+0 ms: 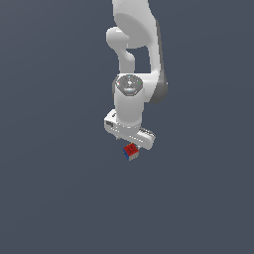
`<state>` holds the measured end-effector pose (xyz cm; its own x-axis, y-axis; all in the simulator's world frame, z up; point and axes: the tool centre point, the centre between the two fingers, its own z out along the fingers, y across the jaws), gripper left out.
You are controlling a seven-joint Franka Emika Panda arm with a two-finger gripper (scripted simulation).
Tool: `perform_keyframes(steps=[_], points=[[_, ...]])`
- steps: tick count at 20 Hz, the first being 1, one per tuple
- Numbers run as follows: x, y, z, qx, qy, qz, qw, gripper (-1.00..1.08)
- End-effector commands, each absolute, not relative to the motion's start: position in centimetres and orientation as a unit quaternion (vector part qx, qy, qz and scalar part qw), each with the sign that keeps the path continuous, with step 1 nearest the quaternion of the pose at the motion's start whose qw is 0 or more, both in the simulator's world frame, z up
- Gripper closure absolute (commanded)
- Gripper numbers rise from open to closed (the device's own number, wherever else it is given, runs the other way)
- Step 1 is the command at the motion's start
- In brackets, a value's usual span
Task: Pick up the object and move it to a goal position.
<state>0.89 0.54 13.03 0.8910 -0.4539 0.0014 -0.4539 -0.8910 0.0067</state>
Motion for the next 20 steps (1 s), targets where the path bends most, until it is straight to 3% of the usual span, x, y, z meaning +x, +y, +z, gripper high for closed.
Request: perform_keyframes(steps=[1,20], points=[[0.8,0.7,12.5,0.964,-0.267,0.000,0.002,-0.92],[0.4,1.8,8.9,0.878,-0.478,0.000,0.000,-0.92]])
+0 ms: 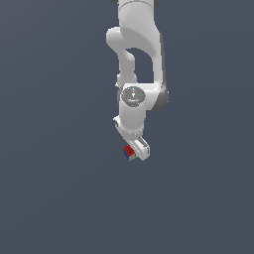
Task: Pick up the object and move it to a goal position.
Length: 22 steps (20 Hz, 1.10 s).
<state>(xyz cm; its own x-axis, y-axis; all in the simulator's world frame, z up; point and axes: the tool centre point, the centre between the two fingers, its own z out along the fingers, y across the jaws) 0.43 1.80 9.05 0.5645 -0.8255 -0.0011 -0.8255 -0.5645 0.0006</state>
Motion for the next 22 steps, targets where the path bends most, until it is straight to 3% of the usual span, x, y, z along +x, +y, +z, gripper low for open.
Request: perform_keyframes(steps=[1,14,22], points=[[0.4,1.9,8.8,0.875,-0.484,0.000,0.000,-0.92],[0.3,2.0,8.0,0.862,-0.507,0.000,0.000,-0.92],[0.2,1.9,4.4,0.861,-0.509,0.000,0.000,-0.92]])
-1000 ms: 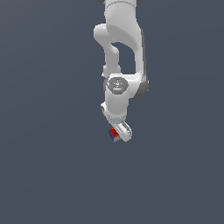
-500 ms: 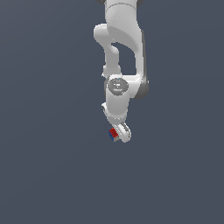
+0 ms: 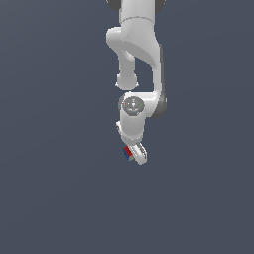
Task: Pick up the object and move it to a goal position.
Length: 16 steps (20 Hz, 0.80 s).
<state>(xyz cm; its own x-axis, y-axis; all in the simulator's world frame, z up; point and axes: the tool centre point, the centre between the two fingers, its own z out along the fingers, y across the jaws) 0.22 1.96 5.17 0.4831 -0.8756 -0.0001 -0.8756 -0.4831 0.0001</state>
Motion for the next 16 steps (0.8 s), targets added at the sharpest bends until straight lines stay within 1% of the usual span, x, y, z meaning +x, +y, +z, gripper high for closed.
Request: perform_keyframes(steps=[1,6,7,16], points=[[0.19,1.96,4.03,0.861,-0.509,0.000,0.000,-0.92],[0.30,1.95,3.32,0.861,-0.509,0.000,0.000,-0.92],[0.30,1.95,3.32,0.861,-0.509,0.000,0.000,1.08],[0.30,1.95,3.32,0.861,-0.509,0.000,0.000,1.08]])
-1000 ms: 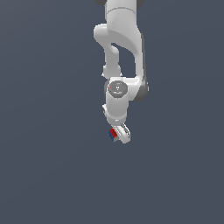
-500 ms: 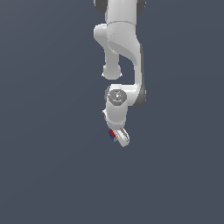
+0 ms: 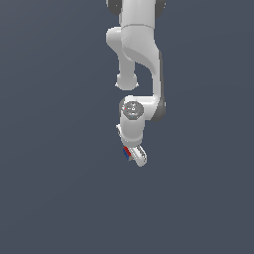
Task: Pick up the object and move it to a goal position.
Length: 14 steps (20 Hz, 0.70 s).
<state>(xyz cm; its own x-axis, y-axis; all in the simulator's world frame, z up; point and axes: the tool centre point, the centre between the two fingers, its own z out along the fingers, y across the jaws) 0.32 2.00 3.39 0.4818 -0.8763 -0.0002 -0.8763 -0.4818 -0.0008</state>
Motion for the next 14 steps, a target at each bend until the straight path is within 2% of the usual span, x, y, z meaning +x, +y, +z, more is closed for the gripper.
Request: perform_keyframes(steps=[1,7,14], points=[[0.3,2.0,3.4,-0.861,0.509,0.000,0.000,1.08],[0.2,3.1,4.4,-0.861,0.509,0.000,0.000,1.08],[-0.3,7.4,8.3,-0.861,0.509,0.000,0.000,1.08]])
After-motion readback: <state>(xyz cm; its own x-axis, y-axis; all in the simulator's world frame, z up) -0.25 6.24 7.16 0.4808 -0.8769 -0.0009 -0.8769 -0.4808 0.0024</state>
